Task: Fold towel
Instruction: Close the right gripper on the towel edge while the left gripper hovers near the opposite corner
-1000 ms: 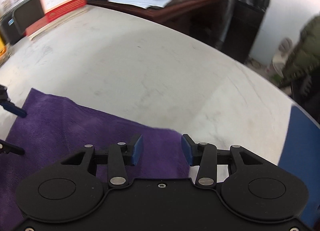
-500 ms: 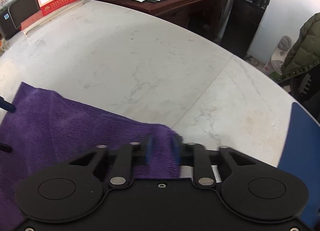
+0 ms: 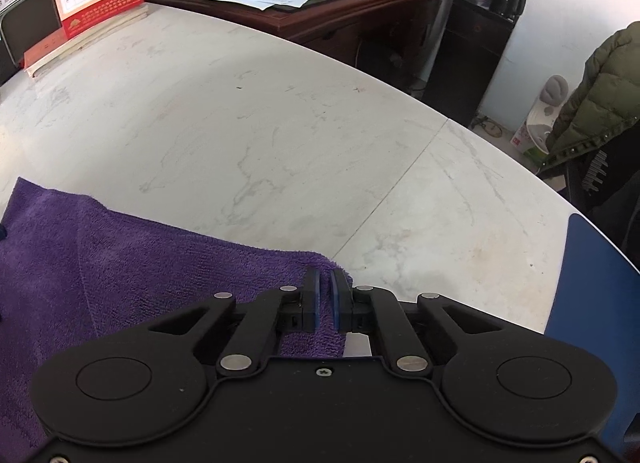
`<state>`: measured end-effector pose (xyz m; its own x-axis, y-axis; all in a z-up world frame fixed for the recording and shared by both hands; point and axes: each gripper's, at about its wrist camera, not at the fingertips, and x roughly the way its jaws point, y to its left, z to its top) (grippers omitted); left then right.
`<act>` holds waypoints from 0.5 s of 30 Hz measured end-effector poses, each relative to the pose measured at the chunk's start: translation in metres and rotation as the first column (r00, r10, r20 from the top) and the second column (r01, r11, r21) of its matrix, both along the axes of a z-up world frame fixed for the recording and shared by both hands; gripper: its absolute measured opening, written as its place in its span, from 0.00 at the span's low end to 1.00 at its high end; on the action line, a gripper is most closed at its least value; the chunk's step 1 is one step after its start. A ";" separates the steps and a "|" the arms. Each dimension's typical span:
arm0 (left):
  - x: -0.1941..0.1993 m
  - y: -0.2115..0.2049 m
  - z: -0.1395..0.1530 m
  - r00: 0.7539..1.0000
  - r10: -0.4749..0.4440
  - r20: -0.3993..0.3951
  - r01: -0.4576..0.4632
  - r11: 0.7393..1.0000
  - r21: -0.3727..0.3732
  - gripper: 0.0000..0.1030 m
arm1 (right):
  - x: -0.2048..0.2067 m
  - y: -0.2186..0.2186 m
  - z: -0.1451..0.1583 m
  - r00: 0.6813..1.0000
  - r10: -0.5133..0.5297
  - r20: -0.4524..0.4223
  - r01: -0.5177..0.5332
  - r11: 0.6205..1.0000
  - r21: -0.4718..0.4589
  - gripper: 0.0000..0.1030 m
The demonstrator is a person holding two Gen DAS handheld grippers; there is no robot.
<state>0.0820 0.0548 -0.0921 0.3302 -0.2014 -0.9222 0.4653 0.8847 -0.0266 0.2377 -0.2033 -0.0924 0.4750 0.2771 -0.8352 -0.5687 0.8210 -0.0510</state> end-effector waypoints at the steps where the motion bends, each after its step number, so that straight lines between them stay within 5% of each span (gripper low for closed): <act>1: -0.002 0.000 0.000 1.000 -0.001 -0.001 0.001 1.000 0.003 0.74 | 0.001 0.000 0.000 1.000 -0.008 0.003 0.008 1.000 0.001 0.05; 10: -0.011 0.008 0.009 0.998 0.054 -0.010 -0.054 0.998 0.011 0.73 | 0.005 -0.011 0.012 0.997 -0.074 0.036 0.073 0.997 0.028 0.05; 15: -0.001 0.004 0.030 0.995 0.095 0.034 -0.092 0.992 -0.091 0.73 | -0.027 0.004 0.042 0.995 0.075 0.061 -0.082 0.990 0.117 0.08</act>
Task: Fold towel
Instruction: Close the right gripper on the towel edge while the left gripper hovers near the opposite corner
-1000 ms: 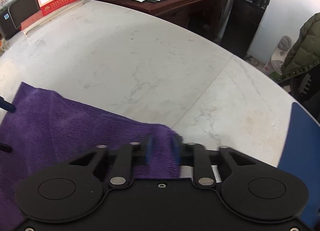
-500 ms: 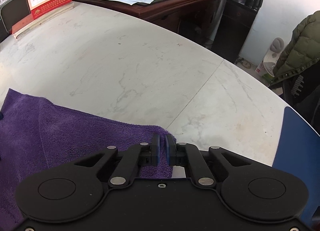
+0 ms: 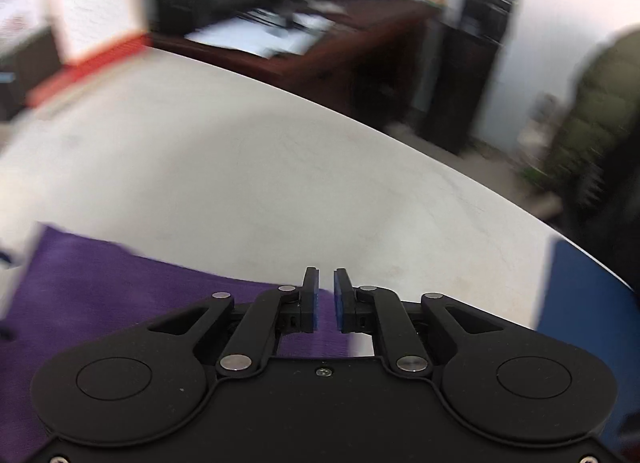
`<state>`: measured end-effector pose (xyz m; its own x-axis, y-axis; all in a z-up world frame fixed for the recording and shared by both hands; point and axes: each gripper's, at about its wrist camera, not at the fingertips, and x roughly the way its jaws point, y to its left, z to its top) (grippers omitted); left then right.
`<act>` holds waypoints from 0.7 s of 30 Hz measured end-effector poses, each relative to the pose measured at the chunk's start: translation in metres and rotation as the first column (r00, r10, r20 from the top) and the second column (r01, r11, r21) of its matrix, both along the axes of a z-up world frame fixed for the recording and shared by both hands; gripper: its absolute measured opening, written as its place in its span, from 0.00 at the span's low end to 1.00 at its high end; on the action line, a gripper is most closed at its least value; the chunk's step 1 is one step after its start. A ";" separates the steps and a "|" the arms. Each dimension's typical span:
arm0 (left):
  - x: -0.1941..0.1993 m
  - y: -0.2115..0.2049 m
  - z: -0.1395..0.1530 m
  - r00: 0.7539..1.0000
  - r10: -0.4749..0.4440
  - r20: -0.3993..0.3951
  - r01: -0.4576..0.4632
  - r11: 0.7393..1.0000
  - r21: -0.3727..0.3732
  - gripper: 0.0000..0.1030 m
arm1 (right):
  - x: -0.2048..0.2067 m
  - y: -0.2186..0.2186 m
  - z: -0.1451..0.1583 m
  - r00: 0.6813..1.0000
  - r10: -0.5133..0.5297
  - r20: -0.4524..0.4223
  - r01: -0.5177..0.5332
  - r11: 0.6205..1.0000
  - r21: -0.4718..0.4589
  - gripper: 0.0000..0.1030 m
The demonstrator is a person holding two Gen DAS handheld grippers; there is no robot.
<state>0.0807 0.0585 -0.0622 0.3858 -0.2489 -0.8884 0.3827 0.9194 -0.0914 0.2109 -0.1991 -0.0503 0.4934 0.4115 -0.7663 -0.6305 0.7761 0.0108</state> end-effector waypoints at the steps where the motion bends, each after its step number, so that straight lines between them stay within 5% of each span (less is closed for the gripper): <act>1: 0.004 -0.006 0.001 1.000 -0.010 0.007 0.010 1.000 -0.013 0.73 | -0.011 0.011 0.003 0.998 0.066 -0.004 -0.066 0.998 0.003 0.08; 8: 0.016 -0.039 -0.022 0.994 -0.102 -0.025 0.102 0.995 -0.012 0.73 | -0.047 0.061 -0.016 0.942 0.322 -0.090 -0.324 0.946 0.000 0.08; 21: -0.015 -0.005 -0.023 0.998 -0.023 -0.058 0.026 0.999 0.047 0.73 | -0.018 0.027 -0.037 0.961 0.246 -0.125 -0.255 0.965 -0.062 0.05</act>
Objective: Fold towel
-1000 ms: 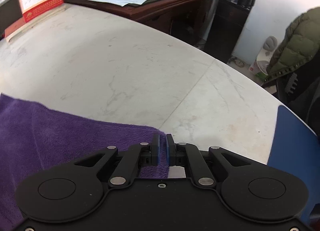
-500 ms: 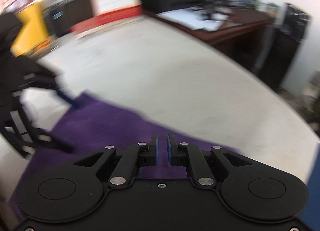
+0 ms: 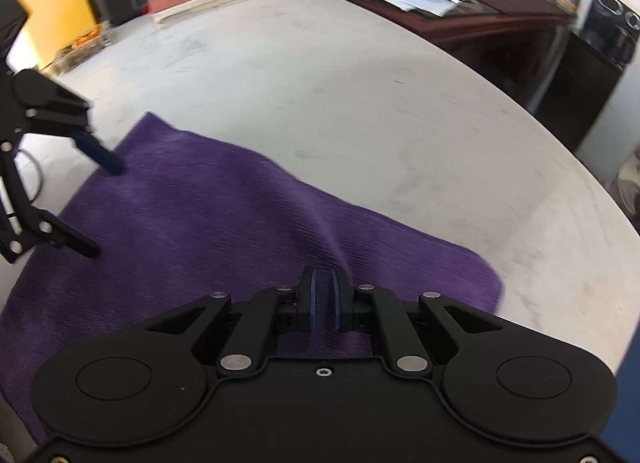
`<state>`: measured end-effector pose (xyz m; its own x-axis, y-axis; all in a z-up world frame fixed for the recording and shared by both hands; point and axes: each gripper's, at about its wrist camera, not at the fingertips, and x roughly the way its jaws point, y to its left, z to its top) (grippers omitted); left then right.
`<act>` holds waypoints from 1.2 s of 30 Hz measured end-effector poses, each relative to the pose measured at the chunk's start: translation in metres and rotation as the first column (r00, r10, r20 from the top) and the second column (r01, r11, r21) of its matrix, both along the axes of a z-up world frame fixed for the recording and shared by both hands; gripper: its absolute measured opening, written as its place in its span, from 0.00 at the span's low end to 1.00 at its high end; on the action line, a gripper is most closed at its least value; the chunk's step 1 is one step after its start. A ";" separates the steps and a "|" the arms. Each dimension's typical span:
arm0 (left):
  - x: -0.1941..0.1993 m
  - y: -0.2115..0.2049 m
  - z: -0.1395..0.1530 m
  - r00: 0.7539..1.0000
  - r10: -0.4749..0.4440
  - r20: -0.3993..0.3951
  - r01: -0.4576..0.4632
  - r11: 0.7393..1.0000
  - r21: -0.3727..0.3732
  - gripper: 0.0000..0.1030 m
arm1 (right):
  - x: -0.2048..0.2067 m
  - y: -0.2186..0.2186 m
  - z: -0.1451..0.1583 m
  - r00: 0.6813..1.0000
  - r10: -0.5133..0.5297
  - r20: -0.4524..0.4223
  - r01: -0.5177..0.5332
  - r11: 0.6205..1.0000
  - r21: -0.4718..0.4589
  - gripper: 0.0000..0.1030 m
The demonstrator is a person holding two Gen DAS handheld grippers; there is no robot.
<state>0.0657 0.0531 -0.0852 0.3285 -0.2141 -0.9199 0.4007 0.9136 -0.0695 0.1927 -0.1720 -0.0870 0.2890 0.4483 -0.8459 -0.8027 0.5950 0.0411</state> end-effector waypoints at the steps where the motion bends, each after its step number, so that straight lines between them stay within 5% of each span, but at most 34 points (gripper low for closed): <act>1: 0.001 0.002 0.000 1.000 0.007 -0.004 -0.007 1.000 0.006 0.73 | 0.001 -0.002 0.000 1.000 -0.011 0.003 0.011 1.000 -0.006 0.06; 11: 0.029 -0.016 0.001 0.999 -0.001 0.033 0.002 1.000 -0.025 0.73 | 0.022 0.008 0.007 0.997 -0.071 0.033 0.071 0.997 0.030 0.12; 28: 0.011 -0.011 0.004 0.996 0.029 0.082 -0.031 0.999 0.025 0.70 | 0.043 -0.045 0.000 0.973 -0.229 0.005 0.228 0.973 0.037 0.12; 33: -0.031 -0.026 0.046 0.991 0.013 0.135 -0.009 0.999 -0.035 0.70 | 0.005 -0.075 0.053 0.958 -0.280 0.069 0.271 0.956 0.114 0.17; 36: -0.067 -0.049 0.054 0.990 -0.032 0.138 0.041 0.997 -0.065 0.70 | -0.053 -0.089 0.071 0.964 -0.255 0.080 0.245 0.963 0.112 0.17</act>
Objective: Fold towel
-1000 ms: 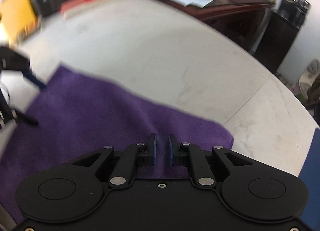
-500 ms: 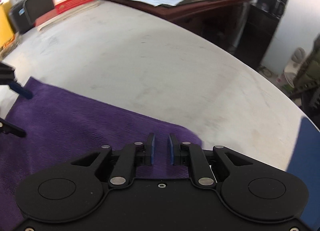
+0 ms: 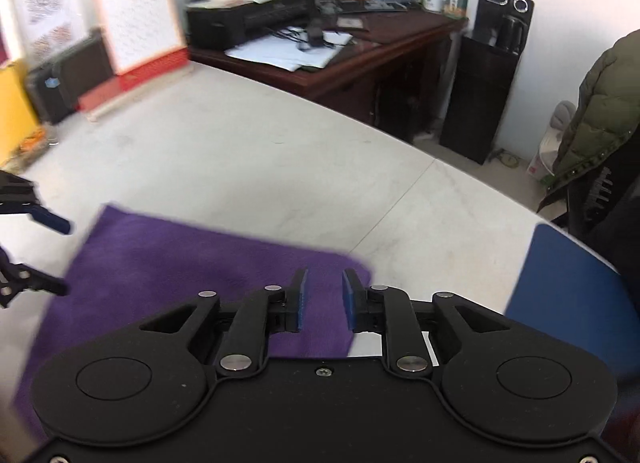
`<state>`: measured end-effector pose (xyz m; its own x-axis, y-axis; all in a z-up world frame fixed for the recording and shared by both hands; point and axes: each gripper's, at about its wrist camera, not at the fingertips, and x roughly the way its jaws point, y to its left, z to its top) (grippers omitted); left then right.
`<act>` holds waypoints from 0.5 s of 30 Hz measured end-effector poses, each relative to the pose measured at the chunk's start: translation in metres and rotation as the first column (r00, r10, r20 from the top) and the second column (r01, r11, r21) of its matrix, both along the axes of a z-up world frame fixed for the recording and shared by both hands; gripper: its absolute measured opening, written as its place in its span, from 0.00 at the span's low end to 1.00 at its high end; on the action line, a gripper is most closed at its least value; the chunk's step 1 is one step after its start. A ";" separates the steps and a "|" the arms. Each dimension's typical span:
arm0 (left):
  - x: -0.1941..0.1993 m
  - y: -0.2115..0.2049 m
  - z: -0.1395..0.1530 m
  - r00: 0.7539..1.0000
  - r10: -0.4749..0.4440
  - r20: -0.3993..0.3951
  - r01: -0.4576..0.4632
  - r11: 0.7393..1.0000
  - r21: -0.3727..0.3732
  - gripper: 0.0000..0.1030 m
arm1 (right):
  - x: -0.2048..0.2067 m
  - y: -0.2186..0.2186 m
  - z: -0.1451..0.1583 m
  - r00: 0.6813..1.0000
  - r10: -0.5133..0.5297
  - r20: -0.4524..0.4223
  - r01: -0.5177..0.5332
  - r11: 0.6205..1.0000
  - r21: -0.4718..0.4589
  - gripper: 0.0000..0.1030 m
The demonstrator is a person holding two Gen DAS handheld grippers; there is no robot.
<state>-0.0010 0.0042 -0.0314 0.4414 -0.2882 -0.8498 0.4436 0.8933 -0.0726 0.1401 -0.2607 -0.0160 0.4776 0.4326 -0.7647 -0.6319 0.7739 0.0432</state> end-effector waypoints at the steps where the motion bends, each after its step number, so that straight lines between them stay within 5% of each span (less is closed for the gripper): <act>1: -0.011 -0.008 -0.002 1.000 -0.010 -0.013 0.010 1.000 -0.016 0.70 | -0.017 -0.001 -0.003 1.000 0.007 -0.002 -0.007 1.000 -0.016 0.18; 8: -0.059 -0.043 -0.043 0.987 -0.069 -0.148 0.066 0.998 -0.022 0.70 | -0.081 -0.005 -0.048 0.996 -0.020 -0.083 0.015 0.997 -0.070 0.18; 15: -0.076 -0.036 -0.053 0.988 -0.023 -0.155 0.025 1.000 0.015 0.70 | -0.102 -0.026 -0.069 0.994 -0.038 -0.099 0.028 0.994 -0.103 0.18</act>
